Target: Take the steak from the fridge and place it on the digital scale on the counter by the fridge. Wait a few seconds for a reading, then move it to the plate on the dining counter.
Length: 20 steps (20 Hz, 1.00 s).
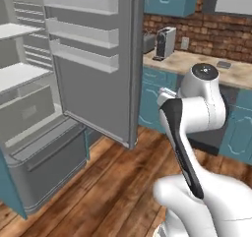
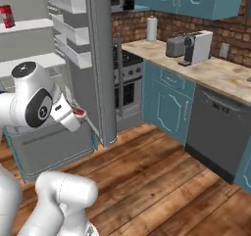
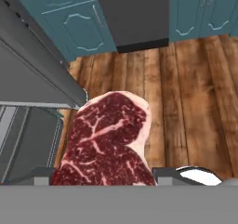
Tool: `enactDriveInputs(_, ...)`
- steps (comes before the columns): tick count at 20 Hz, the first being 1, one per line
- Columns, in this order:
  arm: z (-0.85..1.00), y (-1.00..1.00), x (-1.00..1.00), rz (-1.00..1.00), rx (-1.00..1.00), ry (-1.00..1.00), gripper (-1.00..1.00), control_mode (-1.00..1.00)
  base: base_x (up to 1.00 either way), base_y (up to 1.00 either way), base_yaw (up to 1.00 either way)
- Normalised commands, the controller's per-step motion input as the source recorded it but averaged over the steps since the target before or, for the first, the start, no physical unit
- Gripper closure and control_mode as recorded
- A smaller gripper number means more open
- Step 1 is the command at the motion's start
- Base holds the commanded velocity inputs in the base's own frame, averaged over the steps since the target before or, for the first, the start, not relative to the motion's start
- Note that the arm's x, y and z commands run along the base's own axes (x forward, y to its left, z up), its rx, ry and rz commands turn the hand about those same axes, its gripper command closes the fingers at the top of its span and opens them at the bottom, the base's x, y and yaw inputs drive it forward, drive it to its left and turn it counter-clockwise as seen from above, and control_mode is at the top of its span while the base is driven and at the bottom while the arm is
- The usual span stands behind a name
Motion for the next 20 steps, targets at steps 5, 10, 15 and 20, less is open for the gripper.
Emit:
enactDriveInputs(5, 0.0, 0.0, 0.0, 0.0, 0.0, 0.0, 1.0, 1.0, -0.23, -0.29, -0.56)
enactDriveInputs(10, 0.0, 0.0, 0.0, 0.0, 0.0, 0.0, 1.0, 1.0, 0.21, -0.33, -0.41)
enactDriveInputs(15, 0.0, 0.0, 0.0, 0.0, 0.0, 0.0, 1.0, 1.0, 0.6, -0.48, -0.24)
enactDriveInputs(20, 0.0, 0.0, 0.0, 0.0, 0.0, 0.0, 1.0, 1.0, 0.9, -0.5, -0.18)
